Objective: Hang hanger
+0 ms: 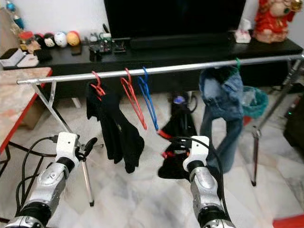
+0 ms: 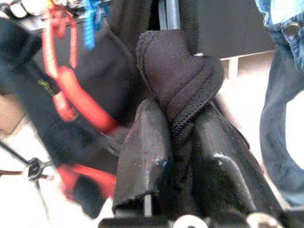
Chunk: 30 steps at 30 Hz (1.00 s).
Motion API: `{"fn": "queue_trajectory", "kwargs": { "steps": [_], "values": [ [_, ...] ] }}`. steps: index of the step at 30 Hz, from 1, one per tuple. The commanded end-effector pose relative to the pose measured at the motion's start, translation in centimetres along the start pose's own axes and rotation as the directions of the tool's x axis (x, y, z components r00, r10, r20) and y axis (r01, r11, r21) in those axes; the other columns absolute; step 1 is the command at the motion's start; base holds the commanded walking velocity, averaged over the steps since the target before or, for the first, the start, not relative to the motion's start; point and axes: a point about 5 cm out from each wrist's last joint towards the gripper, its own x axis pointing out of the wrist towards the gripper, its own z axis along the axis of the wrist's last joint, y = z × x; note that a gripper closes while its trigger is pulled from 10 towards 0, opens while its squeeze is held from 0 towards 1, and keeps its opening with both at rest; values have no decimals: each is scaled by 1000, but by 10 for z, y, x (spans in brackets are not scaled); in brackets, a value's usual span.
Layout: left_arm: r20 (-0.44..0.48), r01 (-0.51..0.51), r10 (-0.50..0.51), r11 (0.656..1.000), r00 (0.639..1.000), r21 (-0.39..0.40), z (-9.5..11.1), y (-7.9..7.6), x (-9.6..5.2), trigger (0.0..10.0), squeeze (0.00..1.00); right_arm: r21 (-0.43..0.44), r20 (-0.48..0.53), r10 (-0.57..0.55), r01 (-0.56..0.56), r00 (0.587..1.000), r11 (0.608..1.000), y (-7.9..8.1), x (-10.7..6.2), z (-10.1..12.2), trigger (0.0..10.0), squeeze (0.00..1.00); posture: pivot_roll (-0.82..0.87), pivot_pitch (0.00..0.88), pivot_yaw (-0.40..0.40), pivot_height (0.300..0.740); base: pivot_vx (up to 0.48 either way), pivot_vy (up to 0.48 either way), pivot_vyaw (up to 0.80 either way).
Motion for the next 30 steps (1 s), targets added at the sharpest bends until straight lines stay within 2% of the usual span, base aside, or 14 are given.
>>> {"fn": "queue_trajectory", "kwargs": {
  "steps": [1, 3, 14, 20, 30],
  "values": [
    [-8, 3, -3, 1000, 1000, -9, -1, -2, 0, 10000, 0, -19, 49, -10, 11, 999, 1000, -5, 1, 9, 10000, 0, 49, 0, 55, 740, 480, 0, 800],
    [-5, 2, -2, 1000, 1000, -11, -1, -2, 0, 10000, 0, -16, 46, -14, 14, 999, 1000, -6, 1, 9, 10000, 0, 49, 0, 55, 740, 480, 0, 744],
    [4, 13, -13, 1000, 1000, -15, 0, -2, 0, 10000, 0, 0, 44, -40, 40, 998, 999, -10, 1, 10, 10000, 0, 47, 0, 59, 740, 270, 0, 0],
    [3, 17, -17, 1000, 1000, -16, 0, -3, 0, 10000, 0, 8, 40, -99, 99, 994, 995, -18, 3, 13, 10000, 0, 50, 0, 59, 740, 344, 0, 0],
    [22, 34, -33, 999, 999, -28, 0, -3, -2, 10000, 0, 13, 33, -102, 102, 994, 995, -16, 3, 11, 10000, 0, 55, 0, 56, 740, 0, 0, 0]
  ]
}}
